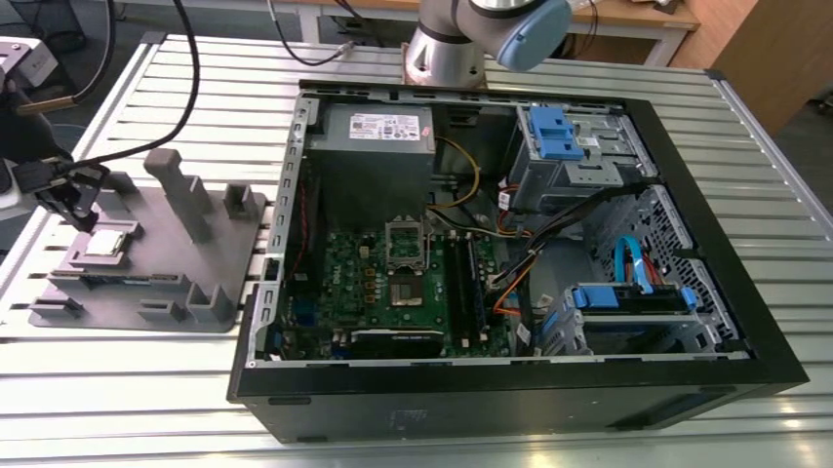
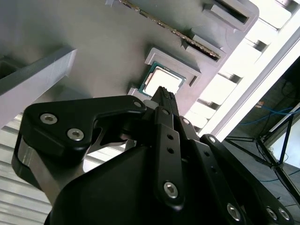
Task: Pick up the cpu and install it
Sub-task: 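Reach for the cpu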
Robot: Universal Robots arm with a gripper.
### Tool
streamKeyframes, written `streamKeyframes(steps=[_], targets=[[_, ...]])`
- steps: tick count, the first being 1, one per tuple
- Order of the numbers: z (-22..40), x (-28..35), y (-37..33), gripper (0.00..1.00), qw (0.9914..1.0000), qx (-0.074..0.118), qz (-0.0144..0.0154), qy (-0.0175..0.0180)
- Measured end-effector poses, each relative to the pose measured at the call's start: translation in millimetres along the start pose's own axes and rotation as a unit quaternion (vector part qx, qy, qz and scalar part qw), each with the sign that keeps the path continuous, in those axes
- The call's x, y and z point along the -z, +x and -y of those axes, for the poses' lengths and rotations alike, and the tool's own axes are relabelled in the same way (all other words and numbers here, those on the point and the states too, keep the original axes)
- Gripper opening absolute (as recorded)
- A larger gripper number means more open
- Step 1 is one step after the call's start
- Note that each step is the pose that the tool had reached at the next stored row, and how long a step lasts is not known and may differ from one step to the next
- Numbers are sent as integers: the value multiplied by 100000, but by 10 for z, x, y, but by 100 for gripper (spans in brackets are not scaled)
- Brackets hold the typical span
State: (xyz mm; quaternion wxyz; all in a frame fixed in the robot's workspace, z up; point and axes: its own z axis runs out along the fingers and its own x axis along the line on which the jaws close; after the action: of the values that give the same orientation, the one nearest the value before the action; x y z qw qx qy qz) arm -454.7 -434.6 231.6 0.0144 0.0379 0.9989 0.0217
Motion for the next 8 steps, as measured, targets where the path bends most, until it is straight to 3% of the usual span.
streamKeyframes(steps=[8], targets=[[1,-18,0,11,100000,2,4,-6]])
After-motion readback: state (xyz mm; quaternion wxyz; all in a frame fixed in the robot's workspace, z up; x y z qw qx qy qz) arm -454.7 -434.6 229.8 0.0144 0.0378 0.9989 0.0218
